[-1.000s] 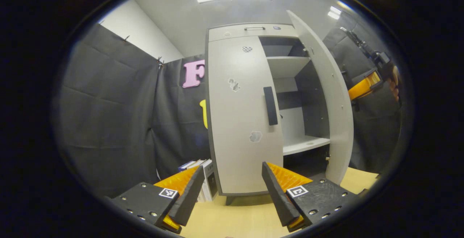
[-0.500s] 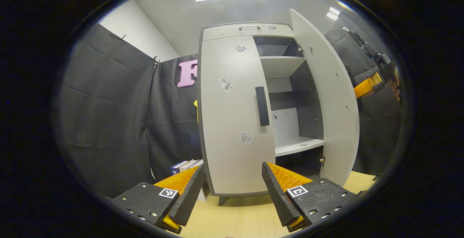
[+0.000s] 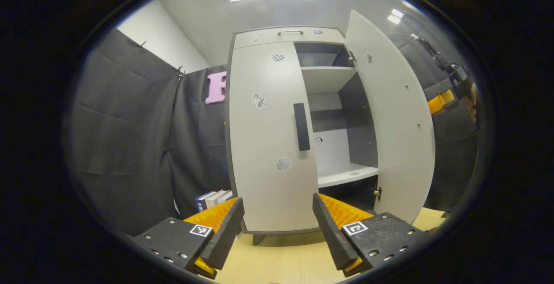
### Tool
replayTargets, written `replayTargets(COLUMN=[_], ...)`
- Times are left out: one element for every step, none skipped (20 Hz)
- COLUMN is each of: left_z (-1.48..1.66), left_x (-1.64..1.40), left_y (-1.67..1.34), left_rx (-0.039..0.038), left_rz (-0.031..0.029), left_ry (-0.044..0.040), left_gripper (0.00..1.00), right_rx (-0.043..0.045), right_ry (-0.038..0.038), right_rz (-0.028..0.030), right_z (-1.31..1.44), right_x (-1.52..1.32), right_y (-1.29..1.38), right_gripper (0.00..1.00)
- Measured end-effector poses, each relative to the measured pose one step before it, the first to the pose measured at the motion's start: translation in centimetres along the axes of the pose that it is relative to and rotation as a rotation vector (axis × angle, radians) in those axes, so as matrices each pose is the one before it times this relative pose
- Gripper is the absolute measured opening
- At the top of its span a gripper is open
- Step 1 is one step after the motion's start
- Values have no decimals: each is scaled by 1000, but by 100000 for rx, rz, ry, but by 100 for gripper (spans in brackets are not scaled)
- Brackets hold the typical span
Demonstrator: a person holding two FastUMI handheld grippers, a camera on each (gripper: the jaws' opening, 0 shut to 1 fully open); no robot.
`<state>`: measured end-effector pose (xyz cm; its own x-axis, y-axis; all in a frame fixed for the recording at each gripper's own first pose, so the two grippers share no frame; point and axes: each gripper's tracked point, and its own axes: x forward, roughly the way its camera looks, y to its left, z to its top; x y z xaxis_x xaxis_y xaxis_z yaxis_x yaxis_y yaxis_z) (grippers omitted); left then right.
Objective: Open the right door of the double-door shoe cabinet with the right hand, and open the left door with the left hand.
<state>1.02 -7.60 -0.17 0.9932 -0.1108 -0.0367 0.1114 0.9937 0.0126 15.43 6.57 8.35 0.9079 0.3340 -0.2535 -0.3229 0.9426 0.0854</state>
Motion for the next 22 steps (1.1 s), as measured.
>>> replayTargets(left_z=[59, 20, 59, 52, 133, 43, 72, 6, 23, 22, 162, 44, 222, 192, 188, 241, 244, 173, 342, 177, 124, 224], left_x=[55, -58, 35, 52, 67, -13, 35, -91, -6, -59, 31, 125, 96, 234, 202, 337, 218, 428, 410, 514, 635, 766], left_y=[-219, -177, -102, -135, -137, -200, -109, -185, -167, -155, -54, -26, -117, -61, 73, 82, 69, -25, -30, -131, -454, -361], left_rx=[315, 248, 157, 141, 225, 430, 528, 266, -143, -290, -105, 46, -92, -109, 7, -62, -289, -456, -554, -813, -1201, -879], left_rz=[-216, -171, -184, -272, -323, -435, -248, -215, -255, -316, -358, -350, -722, -605, -301, -59, -40, -286, -516, -1153, -2192, -1532], left_ry=[23, 40, 61, -66, -117, -25, 124, 26, 113, 139, -36, -214, -430, -349, -198, -266, -198, -183, -202, 407, 1194, 588], left_gripper=[94, 94, 94, 94, 94, 94, 94, 94, 93, 93, 93, 93, 93, 93, 93, 93, 93, 93, 93, 93, 93, 94], right_rx=[288, 428, 394, 674, 1036, 2235, 765, -898, -931, -672, -501, -40, 137, -375, -44, 686, 1158, 1032, 848, 357, -436, -2047], right_ry=[-557, -580, -585, -569, -145, 282, -280, -734, -424, -258, -207, -7, -7, -51, 369, -16, -284, -170, -332, -393, -607, -763], right_rz=[-1054, -1578, -1906, -2066, 198, 1998, 521, -517, -466, -710, -776, -349, -418, -912, 335, 1099, 978, 856, 479, 222, -1389, -3554], right_z=[64, 107, 26, 81, -59, -79, 2, 188, 79, 76, 4, 26, -54, 71, -113, 23, -19, 13, -50, 86, 70, 174], right_x=[71, 79, 9, 15, 11, 55, -174, 158, 219, 8, -120, -1, -13, -66, -226, -184, 150, 48, -12, 38, -45, -126], right_y=[-148, -269, -295, -304, 179, 669, 243, -143, -553, -270, -157, -74, 32, -202, -69, 210, 340, 308, 211, 120, -344, -991], right_gripper=[8, 8, 8, 8, 8, 6, 7, 7, 7, 7, 7, 7, 4, 7, 7, 7, 7, 7, 7, 4, 4, 7])
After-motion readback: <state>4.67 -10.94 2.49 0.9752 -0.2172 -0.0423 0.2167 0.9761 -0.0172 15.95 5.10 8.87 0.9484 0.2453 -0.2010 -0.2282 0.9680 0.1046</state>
